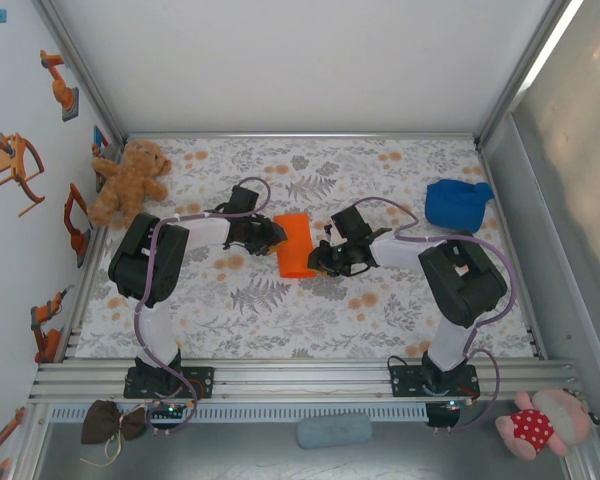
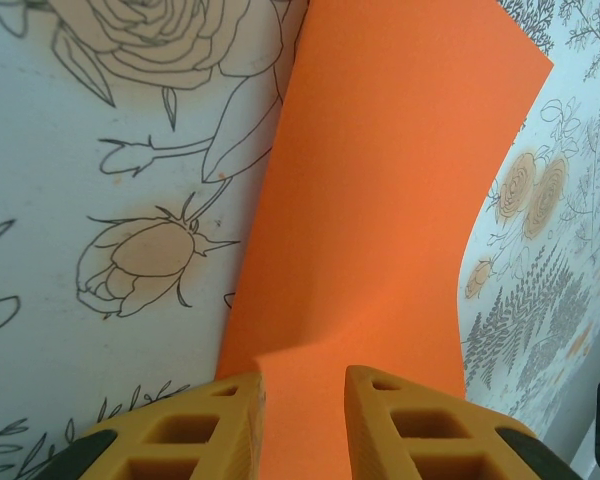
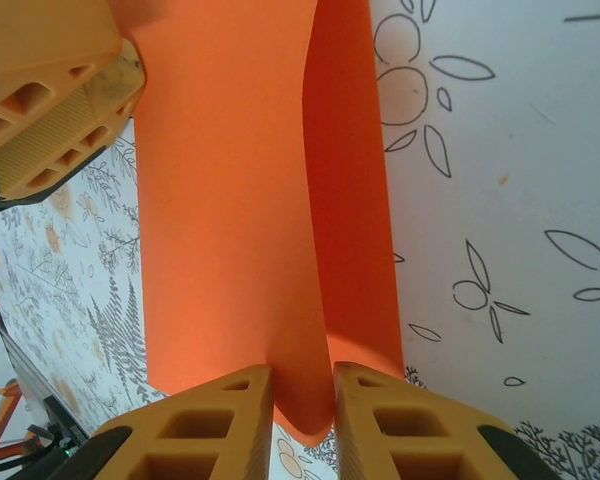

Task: Fold a paper plane with a square sheet of paper (pick it up from the middle)
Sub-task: Fold the triangle a second time at the center of the table.

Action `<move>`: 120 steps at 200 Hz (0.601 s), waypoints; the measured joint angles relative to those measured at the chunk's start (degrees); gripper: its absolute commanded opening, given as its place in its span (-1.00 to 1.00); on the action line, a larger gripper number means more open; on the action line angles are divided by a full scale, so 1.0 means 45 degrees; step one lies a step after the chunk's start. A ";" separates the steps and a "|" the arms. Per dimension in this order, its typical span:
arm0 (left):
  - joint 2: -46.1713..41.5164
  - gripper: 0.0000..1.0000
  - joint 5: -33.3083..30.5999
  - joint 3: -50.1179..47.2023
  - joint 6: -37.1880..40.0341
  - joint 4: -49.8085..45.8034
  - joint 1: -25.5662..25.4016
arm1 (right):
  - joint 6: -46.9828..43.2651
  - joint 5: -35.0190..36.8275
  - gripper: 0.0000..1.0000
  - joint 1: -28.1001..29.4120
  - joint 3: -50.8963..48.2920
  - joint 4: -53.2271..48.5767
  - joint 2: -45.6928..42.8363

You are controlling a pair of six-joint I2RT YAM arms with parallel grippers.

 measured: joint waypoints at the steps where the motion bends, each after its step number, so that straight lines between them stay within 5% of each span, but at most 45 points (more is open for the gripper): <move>1: 0.0000 -0.42 -0.0005 0.0000 0.0000 0.0000 0.0000 | 0.0000 0.0000 -0.55 0.0000 0.0000 0.0005 0.0000; 120: 0.0010 -0.42 -0.0010 0.0092 0.0005 -0.0209 0.0010 | 0.0287 0.0102 -0.37 0.0000 0.0000 0.0597 0.0253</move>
